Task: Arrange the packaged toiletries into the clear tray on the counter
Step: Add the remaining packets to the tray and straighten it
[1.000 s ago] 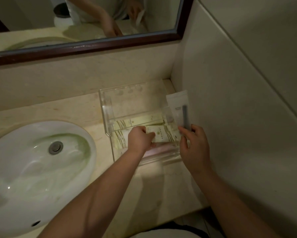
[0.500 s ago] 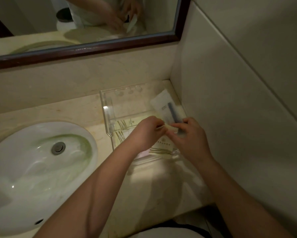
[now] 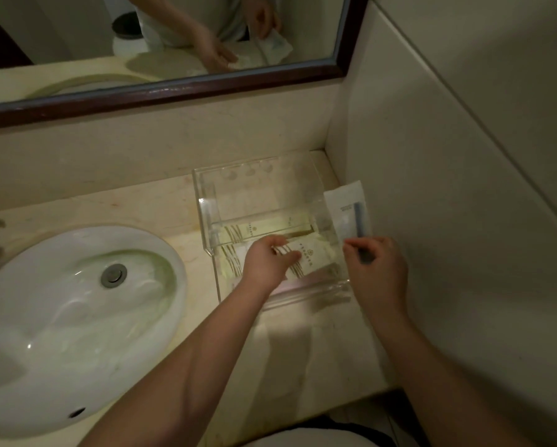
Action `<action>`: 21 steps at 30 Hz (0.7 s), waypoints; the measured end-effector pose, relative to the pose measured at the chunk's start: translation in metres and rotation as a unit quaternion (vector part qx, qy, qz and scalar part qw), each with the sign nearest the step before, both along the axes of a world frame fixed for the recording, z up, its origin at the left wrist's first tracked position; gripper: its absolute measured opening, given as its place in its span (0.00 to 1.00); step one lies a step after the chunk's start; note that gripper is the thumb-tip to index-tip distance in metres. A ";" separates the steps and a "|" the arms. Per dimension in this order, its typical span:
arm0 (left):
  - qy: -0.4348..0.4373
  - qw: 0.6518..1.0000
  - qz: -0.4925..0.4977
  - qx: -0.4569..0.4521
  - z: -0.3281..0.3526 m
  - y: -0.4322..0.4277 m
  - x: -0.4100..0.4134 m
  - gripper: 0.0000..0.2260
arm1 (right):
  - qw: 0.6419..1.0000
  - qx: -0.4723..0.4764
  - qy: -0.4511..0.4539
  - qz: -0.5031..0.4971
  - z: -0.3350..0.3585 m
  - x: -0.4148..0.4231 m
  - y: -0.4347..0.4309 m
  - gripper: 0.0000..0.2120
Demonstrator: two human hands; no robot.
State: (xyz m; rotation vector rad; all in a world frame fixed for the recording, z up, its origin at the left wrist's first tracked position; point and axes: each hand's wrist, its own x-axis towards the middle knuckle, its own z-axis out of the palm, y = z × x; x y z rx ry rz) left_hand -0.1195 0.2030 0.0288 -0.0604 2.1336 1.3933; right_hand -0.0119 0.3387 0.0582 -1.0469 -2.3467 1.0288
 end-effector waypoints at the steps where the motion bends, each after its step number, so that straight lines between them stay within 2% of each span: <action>1: 0.043 0.998 -0.012 -0.040 0.001 0.004 -0.001 0.13 | 1.000 -0.002 0.003 -0.003 0.000 0.002 0.002 0.06; 5: 0.172 0.967 -0.040 -0.182 0.003 0.018 -0.002 0.16 | 1.000 0.013 0.001 0.001 0.000 0.010 0.005 0.06; 8: 0.213 0.941 -0.052 -0.258 0.006 0.021 0.001 0.17 | 1.000 -0.005 -0.010 0.016 -0.003 0.016 0.004 0.10; 10: 0.241 0.929 -0.047 -0.276 0.006 0.021 0.006 0.19 | 0.999 -0.027 -0.009 0.027 -0.005 0.019 0.004 0.14; 12: 0.304 0.915 -0.042 -0.261 0.001 0.019 0.011 0.19 | 0.998 -0.059 -0.007 0.029 -0.005 0.021 0.002 0.19; 15: 0.419 0.866 -0.165 -0.219 -0.014 0.009 0.019 0.19 | 0.993 -0.118 -0.008 0.020 -0.005 0.021 0.002 0.30; 16: 0.437 0.843 -0.217 -0.227 -0.017 0.005 0.021 0.18 | 0.991 -0.131 -0.008 0.019 -0.004 0.020 0.003 0.31; 18: 0.435 0.819 -0.263 -0.264 -0.021 0.000 0.020 0.16 | 0.990 -0.133 -0.011 0.035 -0.005 0.019 0.005 0.22; 19: 0.436 0.819 -0.255 -0.271 -0.021 -0.002 0.018 0.14 | 0.991 -0.121 -0.014 0.049 -0.005 0.017 0.007 0.16; 21: 0.439 0.850 -0.196 -0.215 -0.014 -0.005 0.017 0.11 | 0.993 -0.089 -0.016 0.080 -0.004 0.013 0.007 0.11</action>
